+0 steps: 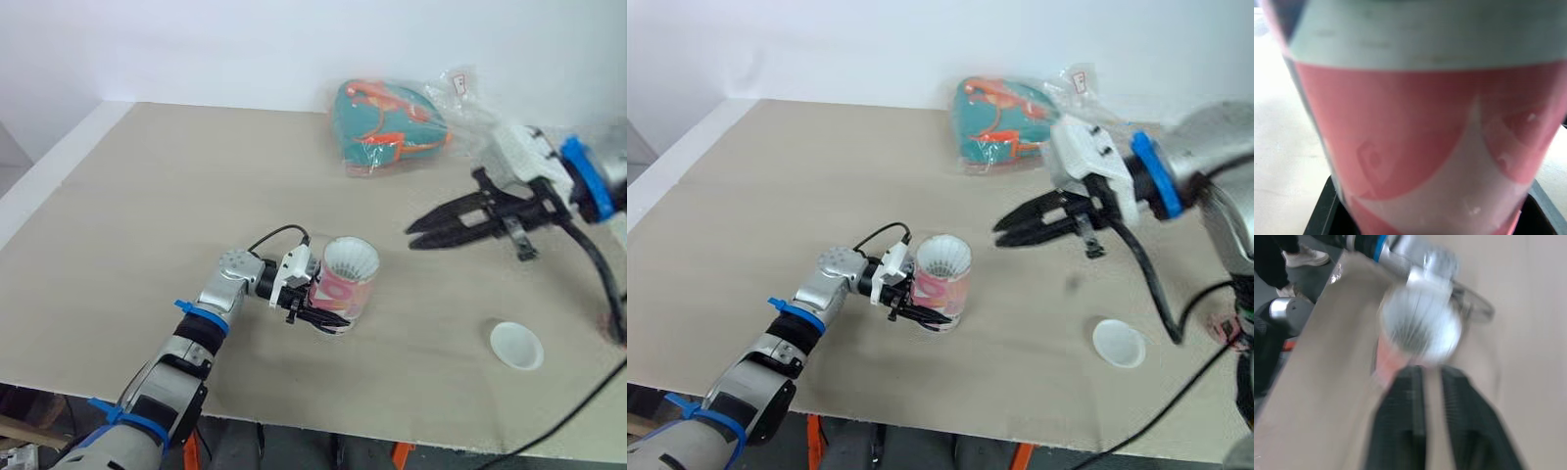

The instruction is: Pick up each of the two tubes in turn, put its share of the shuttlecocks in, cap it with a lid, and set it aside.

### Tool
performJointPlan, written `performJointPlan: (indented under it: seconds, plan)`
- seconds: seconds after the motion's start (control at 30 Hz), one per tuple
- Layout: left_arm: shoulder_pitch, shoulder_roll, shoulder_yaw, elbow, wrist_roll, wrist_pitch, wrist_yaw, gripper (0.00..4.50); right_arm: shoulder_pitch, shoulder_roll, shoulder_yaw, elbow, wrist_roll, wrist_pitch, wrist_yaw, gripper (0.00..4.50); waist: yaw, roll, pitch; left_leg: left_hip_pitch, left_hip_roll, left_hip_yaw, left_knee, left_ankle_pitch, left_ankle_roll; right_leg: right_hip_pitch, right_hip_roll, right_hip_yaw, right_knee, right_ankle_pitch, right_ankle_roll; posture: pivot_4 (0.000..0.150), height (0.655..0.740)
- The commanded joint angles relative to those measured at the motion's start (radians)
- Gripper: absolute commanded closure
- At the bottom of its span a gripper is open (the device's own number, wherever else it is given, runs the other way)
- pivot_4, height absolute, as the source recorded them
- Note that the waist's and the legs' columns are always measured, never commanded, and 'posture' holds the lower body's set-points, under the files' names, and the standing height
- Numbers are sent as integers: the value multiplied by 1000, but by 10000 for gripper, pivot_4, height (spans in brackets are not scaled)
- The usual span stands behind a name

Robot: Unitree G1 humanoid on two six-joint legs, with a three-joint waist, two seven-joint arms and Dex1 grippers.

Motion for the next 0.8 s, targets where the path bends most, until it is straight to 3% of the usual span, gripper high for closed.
performJointPlan:
  seconds: [0.03, 0.1, 0.17, 0.3, 0.47, 0.8]
  plan:
    - [8, 2, -5, -8, 5, 3, -6, 23227, 207, -64, -186, -68, -36, 17, -82, 20750, -2, 0, 0, 1, 0, 0, 0, 0, 0, 0, 0, 0, 0, 0, 0, 1500, 7400]
    - [2, -1, -5, 1, 7, -1, -10, 23227, 364, -90, -240, -53, -105, -9, -112, 11206, -4, 1, 0, 1, 0, 0, 1, 0, 0, 1, 0, 0, 0, 0, 1, 1500, 7400]
    - [-7, -7, -5, 13, 7, -4, -14, 23227, 516, -103, -257, 4, -189, -65, -133, 11206, -3, 2, 0, 1, 0, 1, 2, 1, 0, 1, 0, 1, 0, -2, 5, 1500, 7400]
    - [-14, -17, -5, 17, 4, -1, -21, 23227, 660, -91, -238, 148, -293, -156, -166, 11206, -3, 1, 0, 1, 0, 2, 4, 1, 0, 2, -1, 2, 0, -2, 9, 1500, 7400]
    - [0, -13, -4, -1, 4, 1, -25, 23227, 677, -49, -177, 330, -366, -223, -176, 11206, -6, 1, 0, 1, -1, 2, 3, 1, 0, 2, 0, 3, 0, -2, 9, 1500, 7400]
    - [18, 5, 0, -20, 2, 5, -22, 23227, 611, -15, -109, 461, -419, -266, -137, 11206, -17, 2, -1, 2, -1, 2, 3, 1, 0, 3, 0, 3, 0, -2, 9, 1500, 7400]
